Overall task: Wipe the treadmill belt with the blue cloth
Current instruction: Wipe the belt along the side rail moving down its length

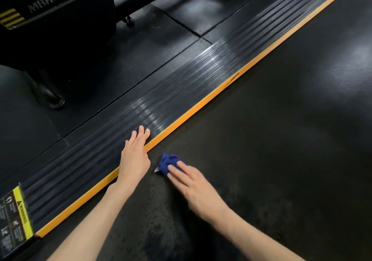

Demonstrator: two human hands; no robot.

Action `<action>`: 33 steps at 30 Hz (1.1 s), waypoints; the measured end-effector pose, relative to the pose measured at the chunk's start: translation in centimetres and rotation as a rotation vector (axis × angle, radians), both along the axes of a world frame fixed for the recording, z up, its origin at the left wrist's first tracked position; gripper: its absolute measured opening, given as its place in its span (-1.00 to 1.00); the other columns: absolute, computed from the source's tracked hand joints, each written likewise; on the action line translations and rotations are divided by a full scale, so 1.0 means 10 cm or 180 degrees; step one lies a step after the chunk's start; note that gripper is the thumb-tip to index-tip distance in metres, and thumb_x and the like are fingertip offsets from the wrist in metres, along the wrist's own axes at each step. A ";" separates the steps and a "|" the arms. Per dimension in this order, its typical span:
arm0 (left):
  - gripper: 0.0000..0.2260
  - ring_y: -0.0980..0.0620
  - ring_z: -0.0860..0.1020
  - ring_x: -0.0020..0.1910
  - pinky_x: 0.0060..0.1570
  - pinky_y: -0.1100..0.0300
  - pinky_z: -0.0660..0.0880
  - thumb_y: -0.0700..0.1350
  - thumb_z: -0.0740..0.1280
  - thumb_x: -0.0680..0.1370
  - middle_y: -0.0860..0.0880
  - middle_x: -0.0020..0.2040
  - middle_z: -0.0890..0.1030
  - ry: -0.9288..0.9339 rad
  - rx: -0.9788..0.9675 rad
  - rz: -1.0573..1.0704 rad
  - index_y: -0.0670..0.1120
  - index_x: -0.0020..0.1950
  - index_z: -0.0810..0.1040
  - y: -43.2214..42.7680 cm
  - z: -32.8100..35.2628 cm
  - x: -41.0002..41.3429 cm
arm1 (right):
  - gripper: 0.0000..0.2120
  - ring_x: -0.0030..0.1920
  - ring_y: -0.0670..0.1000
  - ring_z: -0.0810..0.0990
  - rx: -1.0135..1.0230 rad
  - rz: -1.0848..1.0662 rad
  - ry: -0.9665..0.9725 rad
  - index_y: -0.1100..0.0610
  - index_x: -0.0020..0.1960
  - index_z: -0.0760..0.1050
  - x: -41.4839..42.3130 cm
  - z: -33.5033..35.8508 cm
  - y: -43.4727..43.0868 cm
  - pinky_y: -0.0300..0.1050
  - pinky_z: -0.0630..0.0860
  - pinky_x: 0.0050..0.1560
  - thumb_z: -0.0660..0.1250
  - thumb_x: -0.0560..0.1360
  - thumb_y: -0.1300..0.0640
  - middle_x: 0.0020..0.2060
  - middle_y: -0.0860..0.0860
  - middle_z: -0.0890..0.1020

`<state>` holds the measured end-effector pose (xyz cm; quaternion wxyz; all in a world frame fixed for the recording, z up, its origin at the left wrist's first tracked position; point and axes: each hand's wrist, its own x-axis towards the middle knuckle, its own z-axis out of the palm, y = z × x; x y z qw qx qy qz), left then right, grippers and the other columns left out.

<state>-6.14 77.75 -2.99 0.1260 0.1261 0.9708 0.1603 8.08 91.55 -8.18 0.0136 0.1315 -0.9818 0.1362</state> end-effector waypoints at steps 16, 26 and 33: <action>-0.44 -0.03 0.03 0.51 0.38 -0.08 0.21 -0.30 0.17 0.57 0.01 0.54 0.05 0.0064 -0.0208 -0.0225 -0.02 0.52 0.08 -0.05 -0.02 -0.02 | -0.34 0.31 0.07 0.46 -0.0195 0.0146 -0.0035 0.14 0.24 0.54 0.09 0.04 -0.34 -0.06 0.47 0.23 0.40 0.12 0.11 0.30 0.03 0.50; -0.32 -0.06 -0.07 0.52 0.42 -0.12 0.11 -0.29 0.26 0.54 0.02 0.55 -0.07 -0.0267 -0.0399 -0.0502 -0.01 0.54 -0.03 -0.10 0.05 -0.08 | -0.31 0.32 0.28 0.41 -0.0444 -0.2366 0.0223 0.34 0.28 0.45 -0.05 -0.03 1.29 -0.03 0.25 0.38 0.33 0.14 0.56 0.31 0.23 0.45; -0.31 -0.05 -0.05 0.52 0.40 -0.05 0.16 -0.31 0.25 0.54 0.00 0.55 -0.06 -0.0013 -0.0437 -0.0524 -0.02 0.54 -0.05 -0.12 0.00 -0.04 | -0.41 0.35 0.08 0.42 -0.0259 0.0167 0.0008 0.16 0.27 0.52 0.21 0.00 -0.45 -0.09 0.21 0.34 0.06 0.28 0.20 0.33 0.03 0.47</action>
